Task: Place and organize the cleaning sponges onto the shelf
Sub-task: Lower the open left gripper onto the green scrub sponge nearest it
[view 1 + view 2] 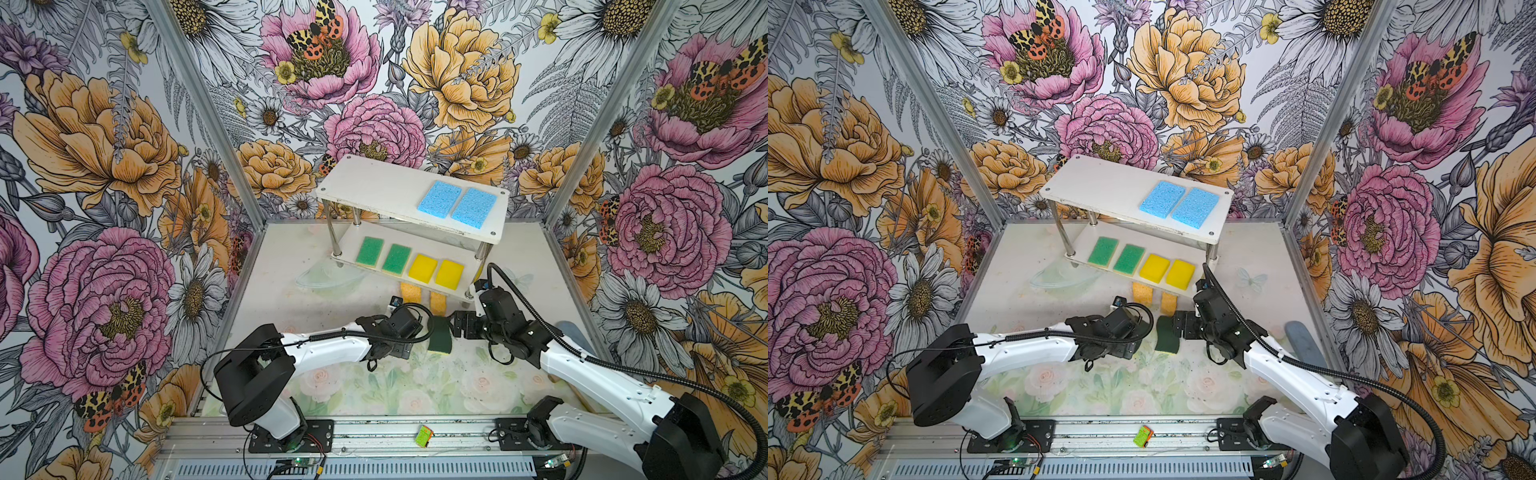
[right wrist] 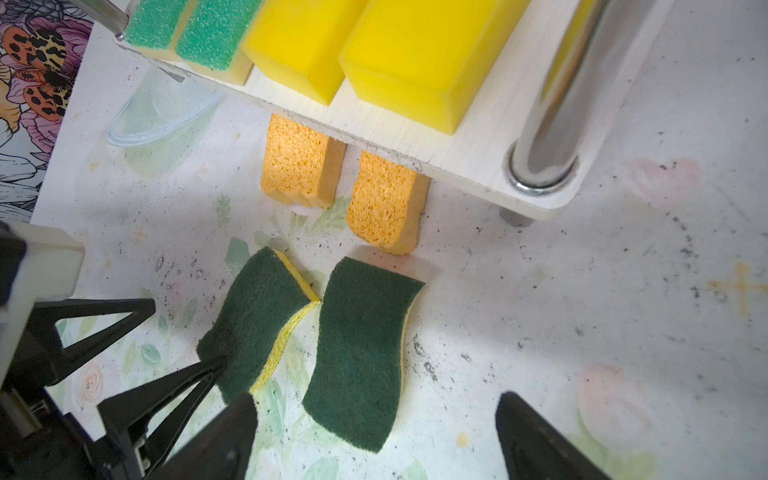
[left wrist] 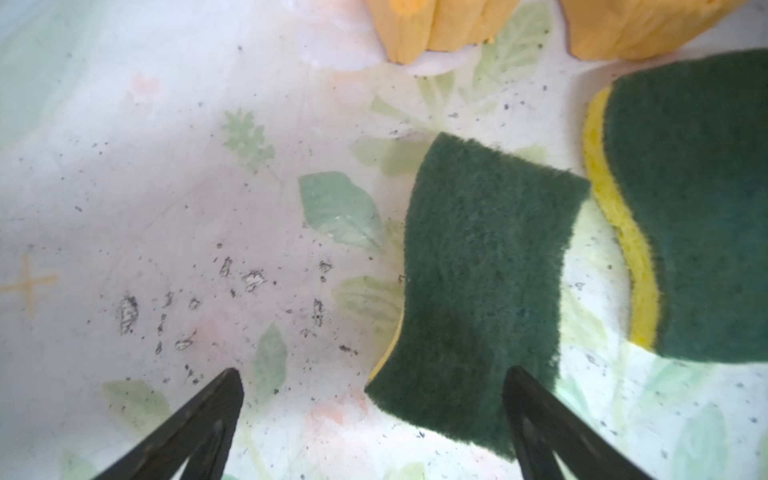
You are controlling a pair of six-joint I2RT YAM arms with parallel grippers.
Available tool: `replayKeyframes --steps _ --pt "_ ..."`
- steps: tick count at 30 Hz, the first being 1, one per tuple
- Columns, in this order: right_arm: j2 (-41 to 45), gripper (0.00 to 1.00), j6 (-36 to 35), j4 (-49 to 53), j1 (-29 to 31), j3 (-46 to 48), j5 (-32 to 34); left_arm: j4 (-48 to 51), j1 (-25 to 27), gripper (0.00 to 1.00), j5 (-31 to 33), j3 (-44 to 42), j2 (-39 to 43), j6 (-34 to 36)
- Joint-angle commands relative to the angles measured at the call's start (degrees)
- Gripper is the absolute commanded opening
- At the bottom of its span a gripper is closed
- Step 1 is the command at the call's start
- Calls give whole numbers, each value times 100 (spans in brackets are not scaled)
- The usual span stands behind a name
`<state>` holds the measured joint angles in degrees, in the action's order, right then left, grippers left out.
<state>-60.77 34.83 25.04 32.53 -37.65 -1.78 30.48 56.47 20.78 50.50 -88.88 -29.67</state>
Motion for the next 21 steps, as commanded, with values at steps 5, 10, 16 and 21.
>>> replayKeyframes --steps 5,10,16,21 --pt "21 92 -47 -25 -47 -46 -49 -716 100 99 -1014 -123 89 767" --pt "-2 92 -46 -25 -54 -56 -43 -830 154 99 -1228 -179 84 973" --pt "-38 92 -38 -23 -54 -64 -49 -1110 154 99 -1280 -375 -2 1015" --pt "-57 92 -29 -25 -53 -68 -43 -1256 128 99 -1150 -474 -59 1017"
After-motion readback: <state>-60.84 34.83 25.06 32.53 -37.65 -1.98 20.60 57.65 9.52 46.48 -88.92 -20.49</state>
